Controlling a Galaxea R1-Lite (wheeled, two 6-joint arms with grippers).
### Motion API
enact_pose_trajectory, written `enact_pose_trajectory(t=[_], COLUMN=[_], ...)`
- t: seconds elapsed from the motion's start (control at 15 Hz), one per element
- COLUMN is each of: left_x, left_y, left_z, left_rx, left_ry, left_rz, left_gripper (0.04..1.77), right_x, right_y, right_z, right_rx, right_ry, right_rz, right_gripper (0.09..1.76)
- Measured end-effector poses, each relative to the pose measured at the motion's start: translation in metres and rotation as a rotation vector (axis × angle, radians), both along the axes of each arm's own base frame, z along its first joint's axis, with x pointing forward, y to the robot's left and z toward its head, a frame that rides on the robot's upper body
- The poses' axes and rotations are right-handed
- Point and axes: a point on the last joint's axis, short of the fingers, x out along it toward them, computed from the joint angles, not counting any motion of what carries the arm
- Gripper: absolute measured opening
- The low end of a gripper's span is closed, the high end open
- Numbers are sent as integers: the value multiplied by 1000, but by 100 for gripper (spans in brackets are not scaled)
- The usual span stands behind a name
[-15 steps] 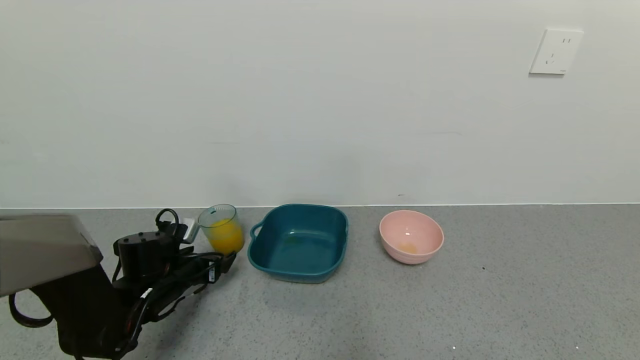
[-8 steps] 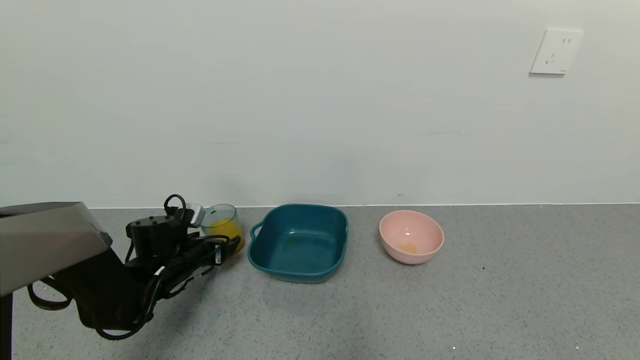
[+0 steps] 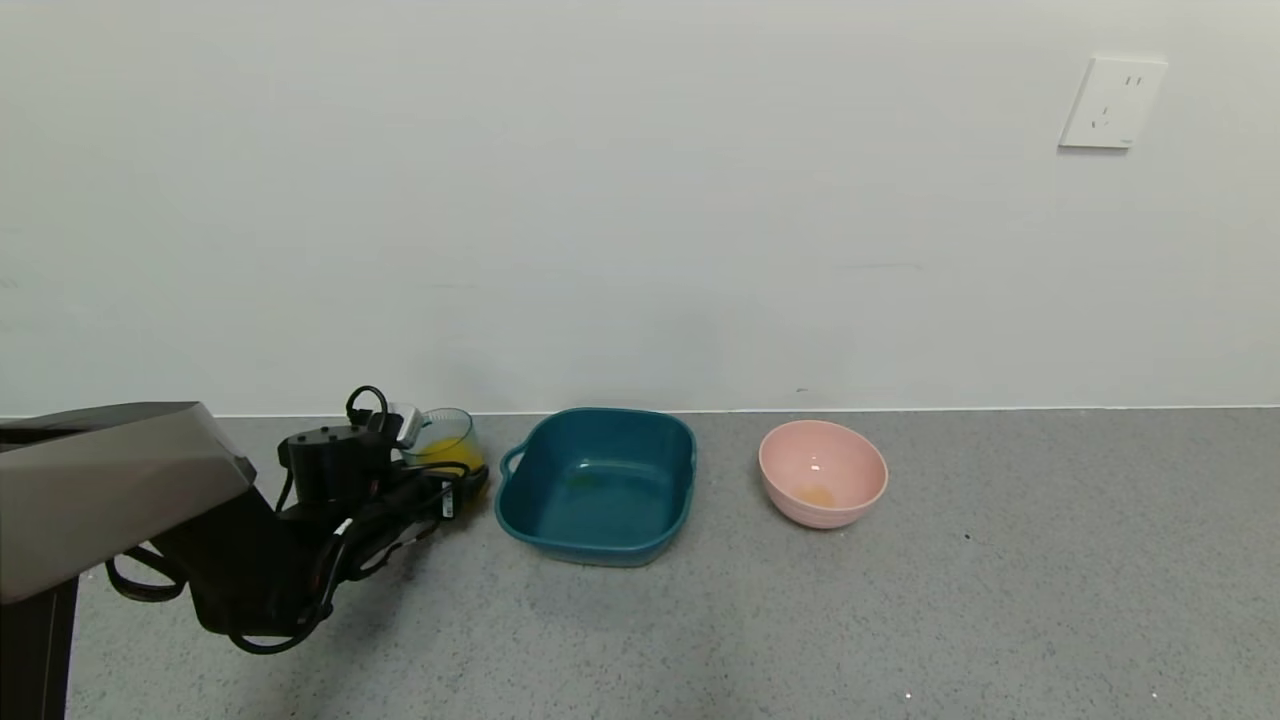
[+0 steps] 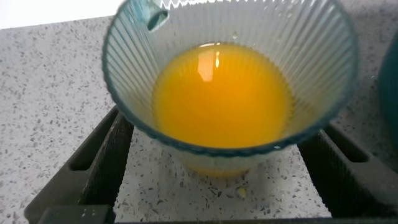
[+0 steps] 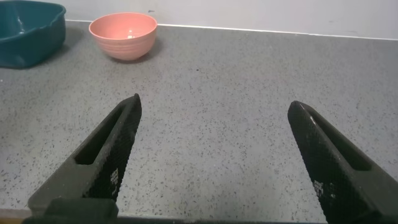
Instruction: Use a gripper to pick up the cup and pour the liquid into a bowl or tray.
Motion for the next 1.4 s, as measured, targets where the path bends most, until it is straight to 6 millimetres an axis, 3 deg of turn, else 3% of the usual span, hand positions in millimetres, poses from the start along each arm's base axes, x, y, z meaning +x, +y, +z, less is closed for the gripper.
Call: enact_pose_trajectory(t=[0.73,0.8,0.93,1.4], left_x=[23,23,23,21], left_y=[0,0,0,1], left_z=[-13,-14,-14,-13], left_rx=[0,-1,0,-1], left_ry=[19,20,21,19], left_rz=[3,3,3,9], left_gripper=[172,166,135,129], right_x=[0,0,0,0], right_y=[0,0,0,0], right_z=[0,0,0,0], right_rx=[0,0,0,1], right_ry=[0,0,0,0], right_rz=[0,0,0,0], right_gripper=[171,171,171,171])
